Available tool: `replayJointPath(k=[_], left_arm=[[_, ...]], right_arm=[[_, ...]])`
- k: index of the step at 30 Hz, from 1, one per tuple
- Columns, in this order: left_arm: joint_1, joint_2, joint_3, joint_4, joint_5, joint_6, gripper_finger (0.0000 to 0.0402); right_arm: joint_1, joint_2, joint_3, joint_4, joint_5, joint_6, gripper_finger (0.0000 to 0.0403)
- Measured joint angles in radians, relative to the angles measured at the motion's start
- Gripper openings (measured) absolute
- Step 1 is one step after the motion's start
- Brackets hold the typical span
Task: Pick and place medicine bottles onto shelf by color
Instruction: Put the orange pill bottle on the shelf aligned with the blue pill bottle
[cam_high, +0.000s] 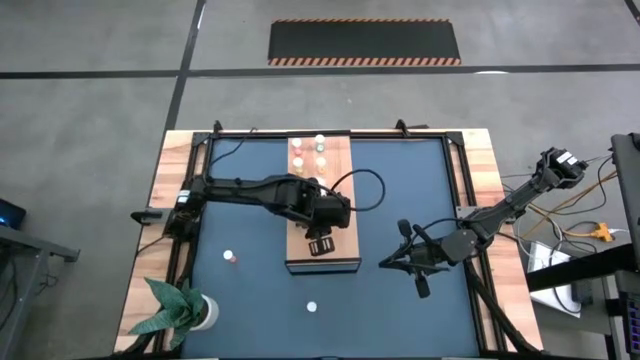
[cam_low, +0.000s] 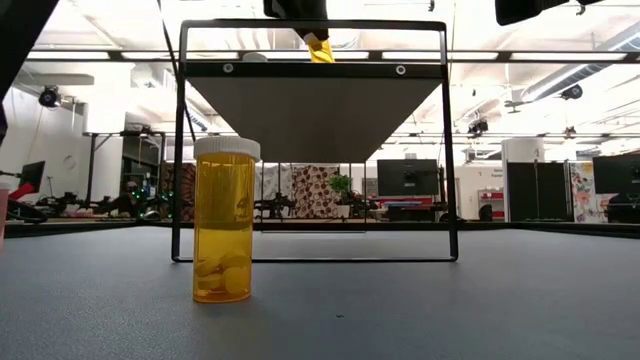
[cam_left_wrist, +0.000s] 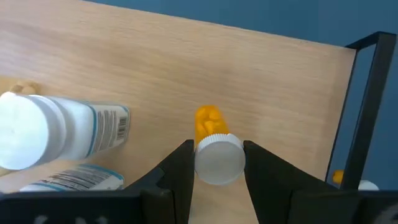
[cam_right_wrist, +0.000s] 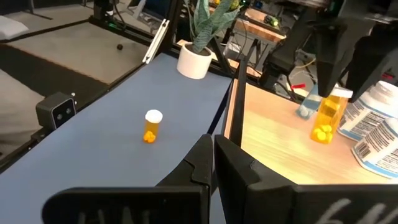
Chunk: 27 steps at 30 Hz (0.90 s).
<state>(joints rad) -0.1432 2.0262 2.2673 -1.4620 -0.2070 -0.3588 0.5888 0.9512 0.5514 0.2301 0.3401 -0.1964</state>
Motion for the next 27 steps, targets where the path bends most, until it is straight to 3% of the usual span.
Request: replayJointPath(k=[27], left_arm=[[0.02,0.0,-0.068,0.022,0.004,0.0,0.0109]], right_arm=[[0.0,0.0,0.0,-0.017,0.0,0.03,0.0009]])
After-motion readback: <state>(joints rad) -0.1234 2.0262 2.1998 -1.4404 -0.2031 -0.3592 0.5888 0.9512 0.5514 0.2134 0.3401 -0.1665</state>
